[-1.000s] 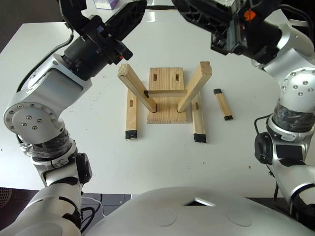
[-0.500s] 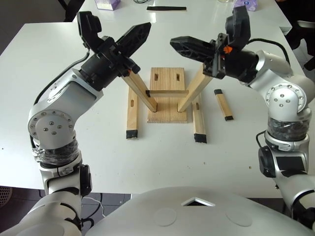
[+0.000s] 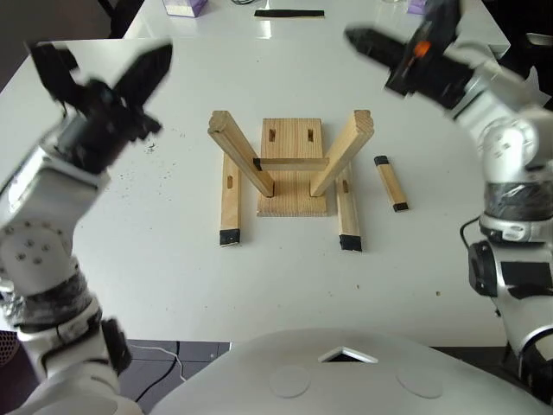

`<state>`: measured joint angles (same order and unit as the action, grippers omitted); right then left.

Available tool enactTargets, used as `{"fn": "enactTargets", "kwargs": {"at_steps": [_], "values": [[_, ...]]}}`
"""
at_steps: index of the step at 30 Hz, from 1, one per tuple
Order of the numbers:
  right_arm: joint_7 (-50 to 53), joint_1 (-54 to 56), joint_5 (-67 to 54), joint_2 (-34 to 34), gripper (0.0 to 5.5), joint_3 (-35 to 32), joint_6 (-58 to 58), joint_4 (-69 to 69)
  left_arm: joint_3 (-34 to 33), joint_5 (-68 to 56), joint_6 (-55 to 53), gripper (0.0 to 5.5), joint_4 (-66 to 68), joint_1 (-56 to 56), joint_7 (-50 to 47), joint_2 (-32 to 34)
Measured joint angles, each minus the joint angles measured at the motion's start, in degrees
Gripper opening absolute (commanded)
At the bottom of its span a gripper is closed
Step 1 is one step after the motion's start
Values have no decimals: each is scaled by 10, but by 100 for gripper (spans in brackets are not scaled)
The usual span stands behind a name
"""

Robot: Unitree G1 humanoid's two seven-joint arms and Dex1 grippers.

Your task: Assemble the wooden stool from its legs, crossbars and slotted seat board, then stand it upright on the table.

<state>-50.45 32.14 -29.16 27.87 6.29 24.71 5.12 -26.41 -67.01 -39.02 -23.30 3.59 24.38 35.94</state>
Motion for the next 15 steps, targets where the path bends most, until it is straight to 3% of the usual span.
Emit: {"fn": "enactTargets", "kwargs": {"at_steps": [6, 15], "values": [[-108, -3, 67, 4, 1, 45, -88, 74, 83, 100, 18, 0, -13, 95, 82, -7], [-193, -14, 122, 7, 1, 94, -129, 117, 219, 218, 41, 0, -49, 110, 89, -50]]}}
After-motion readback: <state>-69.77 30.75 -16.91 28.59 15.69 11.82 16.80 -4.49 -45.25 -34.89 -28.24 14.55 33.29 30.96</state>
